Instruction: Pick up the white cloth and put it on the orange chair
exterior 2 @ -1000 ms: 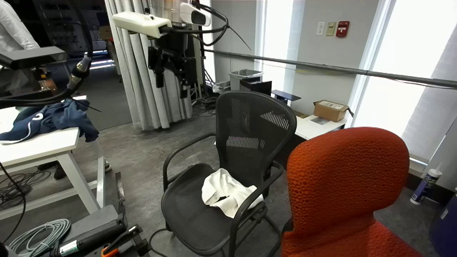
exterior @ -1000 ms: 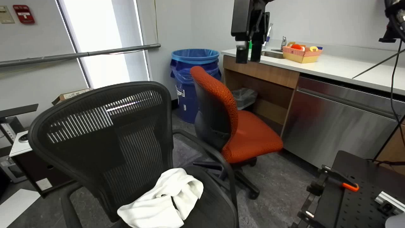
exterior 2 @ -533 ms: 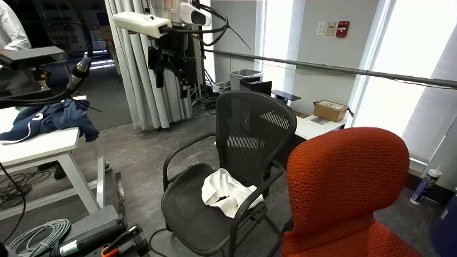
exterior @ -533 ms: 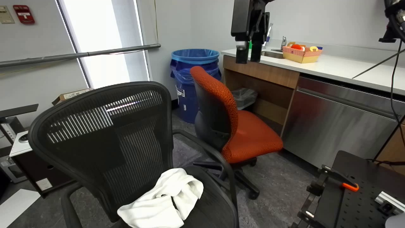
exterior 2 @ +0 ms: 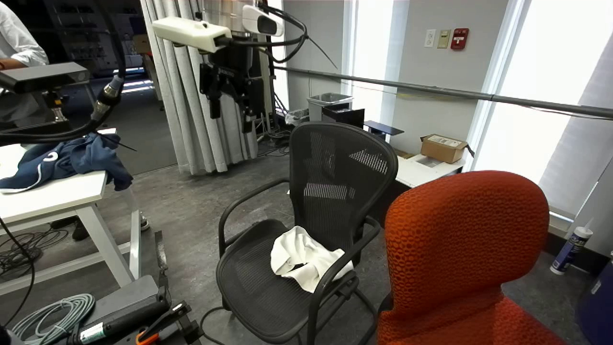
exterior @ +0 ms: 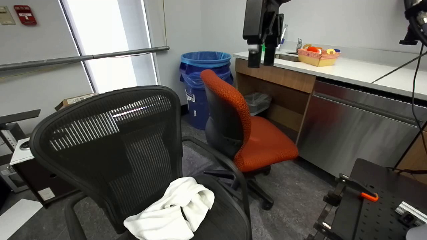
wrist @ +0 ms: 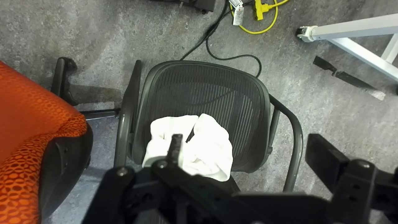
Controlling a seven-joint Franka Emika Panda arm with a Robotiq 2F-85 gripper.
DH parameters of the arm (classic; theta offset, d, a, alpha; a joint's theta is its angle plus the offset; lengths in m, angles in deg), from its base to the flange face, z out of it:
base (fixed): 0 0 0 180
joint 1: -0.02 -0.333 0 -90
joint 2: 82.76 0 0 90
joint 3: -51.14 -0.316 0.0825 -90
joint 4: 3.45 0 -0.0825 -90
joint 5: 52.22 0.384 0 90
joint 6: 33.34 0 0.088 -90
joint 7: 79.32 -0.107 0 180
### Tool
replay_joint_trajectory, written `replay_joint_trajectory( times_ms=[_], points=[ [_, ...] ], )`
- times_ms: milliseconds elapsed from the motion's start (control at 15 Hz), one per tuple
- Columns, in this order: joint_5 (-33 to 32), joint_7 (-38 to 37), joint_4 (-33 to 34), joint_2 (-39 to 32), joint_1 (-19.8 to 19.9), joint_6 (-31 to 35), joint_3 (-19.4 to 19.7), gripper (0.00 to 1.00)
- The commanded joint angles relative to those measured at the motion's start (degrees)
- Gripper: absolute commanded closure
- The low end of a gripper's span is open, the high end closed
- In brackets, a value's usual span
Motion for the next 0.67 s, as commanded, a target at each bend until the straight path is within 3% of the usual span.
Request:
replay_joint_trajectory(
  times_ms=[0, 333, 600],
  points=[
    [-0.58, 0.77, 0.63, -2.68, 1.27, 4.46, -0.51, 0.00],
    [-3.68, 1.95, 1.13, -11.26, 1.52, 17.33, -0.77, 0.00],
    [-5.43, 2.55, 2.19, -19.43, 1.02, 23.83, -1.53, 0.00]
  ],
)
